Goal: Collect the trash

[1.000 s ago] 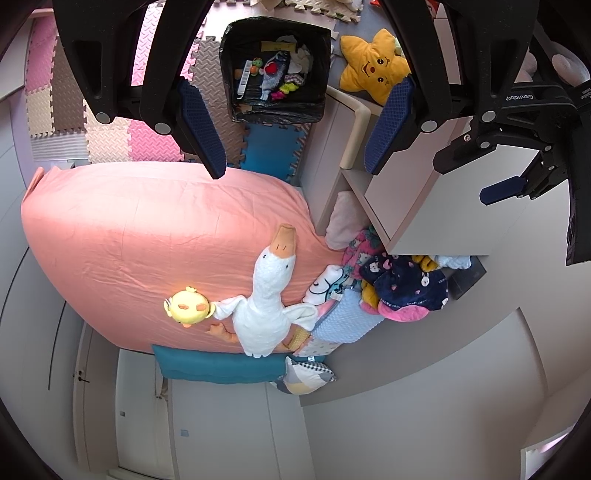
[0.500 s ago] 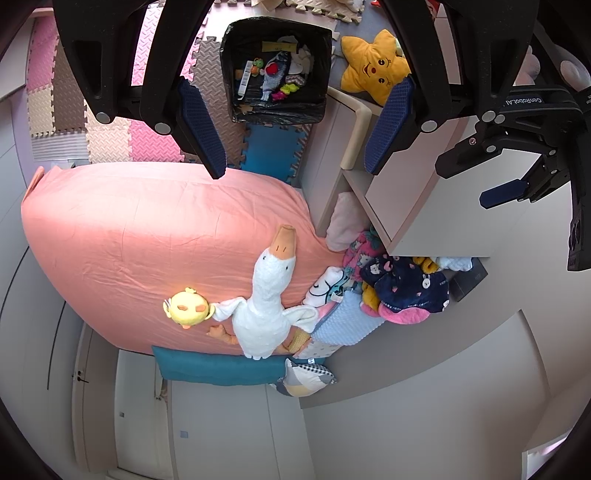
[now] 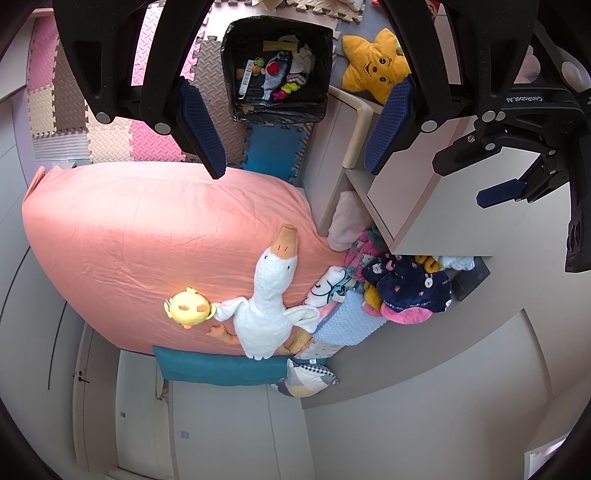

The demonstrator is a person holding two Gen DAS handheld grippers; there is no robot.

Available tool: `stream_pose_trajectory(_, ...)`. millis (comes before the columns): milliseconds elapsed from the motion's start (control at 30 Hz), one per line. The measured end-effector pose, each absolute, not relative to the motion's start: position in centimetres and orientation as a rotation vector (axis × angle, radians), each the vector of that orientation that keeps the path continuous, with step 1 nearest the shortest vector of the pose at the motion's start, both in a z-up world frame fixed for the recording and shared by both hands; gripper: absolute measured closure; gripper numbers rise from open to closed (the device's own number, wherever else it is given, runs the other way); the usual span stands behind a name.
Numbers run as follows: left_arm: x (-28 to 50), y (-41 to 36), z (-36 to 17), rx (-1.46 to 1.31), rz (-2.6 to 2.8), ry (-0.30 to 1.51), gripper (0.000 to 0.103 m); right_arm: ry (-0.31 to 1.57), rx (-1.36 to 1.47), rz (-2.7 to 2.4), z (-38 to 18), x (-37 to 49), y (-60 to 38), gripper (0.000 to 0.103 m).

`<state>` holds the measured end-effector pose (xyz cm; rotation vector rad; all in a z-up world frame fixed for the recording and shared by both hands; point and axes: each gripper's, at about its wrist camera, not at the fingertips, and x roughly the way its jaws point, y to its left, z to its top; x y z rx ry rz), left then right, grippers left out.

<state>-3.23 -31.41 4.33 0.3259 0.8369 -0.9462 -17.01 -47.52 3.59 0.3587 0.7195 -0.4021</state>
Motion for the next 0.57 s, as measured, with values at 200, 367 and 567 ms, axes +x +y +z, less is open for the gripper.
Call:
stream_pose_trajectory(200,-3.25,-31.68,4.19,0.337,-0.956,0.84,0.007,0.72,0.358,-0.403,3.39,-17.2,-47.72,0.025)
stream_pose_trajectory(367,-3.32,-31.89,4.26,0.344,-0.951,0.822,0.007,0.72,0.358,-0.404,3.43,-17.14,-47.72,0.025)
stream_pose_trajectory(567,-3.41,-31.87,4.62,0.337,-0.947,0.786,0.007,0.722,0.36,-0.406,3.21,-17.51,-47.95,0.025)
